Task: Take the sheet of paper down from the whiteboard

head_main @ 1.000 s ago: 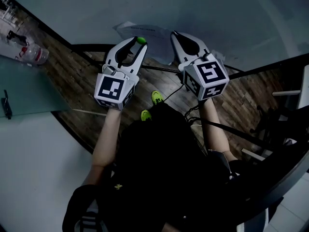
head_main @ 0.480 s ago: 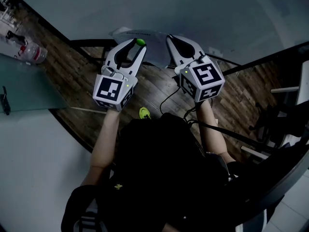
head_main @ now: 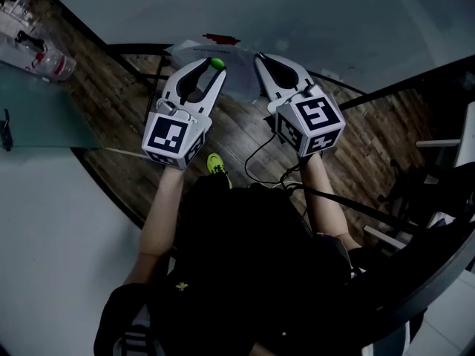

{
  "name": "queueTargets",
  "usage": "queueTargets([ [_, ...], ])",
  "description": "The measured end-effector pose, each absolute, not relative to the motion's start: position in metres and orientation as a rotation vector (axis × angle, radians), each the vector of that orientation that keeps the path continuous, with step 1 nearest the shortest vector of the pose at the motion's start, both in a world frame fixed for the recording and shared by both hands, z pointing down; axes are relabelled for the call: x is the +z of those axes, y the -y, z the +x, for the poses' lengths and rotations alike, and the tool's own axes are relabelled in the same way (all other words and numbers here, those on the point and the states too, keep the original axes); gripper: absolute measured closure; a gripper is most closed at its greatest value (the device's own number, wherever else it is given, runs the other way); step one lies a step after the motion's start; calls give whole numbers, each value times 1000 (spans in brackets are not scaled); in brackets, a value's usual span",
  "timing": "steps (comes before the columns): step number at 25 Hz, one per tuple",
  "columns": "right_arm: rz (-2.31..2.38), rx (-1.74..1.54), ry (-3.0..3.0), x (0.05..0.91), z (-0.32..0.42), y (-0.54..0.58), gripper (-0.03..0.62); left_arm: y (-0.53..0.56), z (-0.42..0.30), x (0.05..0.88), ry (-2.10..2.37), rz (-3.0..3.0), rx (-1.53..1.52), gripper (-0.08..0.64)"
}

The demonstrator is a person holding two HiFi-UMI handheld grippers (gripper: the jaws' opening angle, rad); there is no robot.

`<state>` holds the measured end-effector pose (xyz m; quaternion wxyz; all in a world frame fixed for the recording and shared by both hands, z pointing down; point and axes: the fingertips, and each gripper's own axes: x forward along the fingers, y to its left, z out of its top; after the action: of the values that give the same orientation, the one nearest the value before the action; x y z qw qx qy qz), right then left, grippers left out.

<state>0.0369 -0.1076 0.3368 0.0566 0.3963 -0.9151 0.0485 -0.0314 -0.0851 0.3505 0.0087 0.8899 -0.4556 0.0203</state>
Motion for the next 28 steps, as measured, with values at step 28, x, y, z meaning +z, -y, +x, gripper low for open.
queueTargets([
  [28, 985, 232, 2896, 349, 132, -23, 577, -51, 69, 375, 1595, 2641, 124, 437],
])
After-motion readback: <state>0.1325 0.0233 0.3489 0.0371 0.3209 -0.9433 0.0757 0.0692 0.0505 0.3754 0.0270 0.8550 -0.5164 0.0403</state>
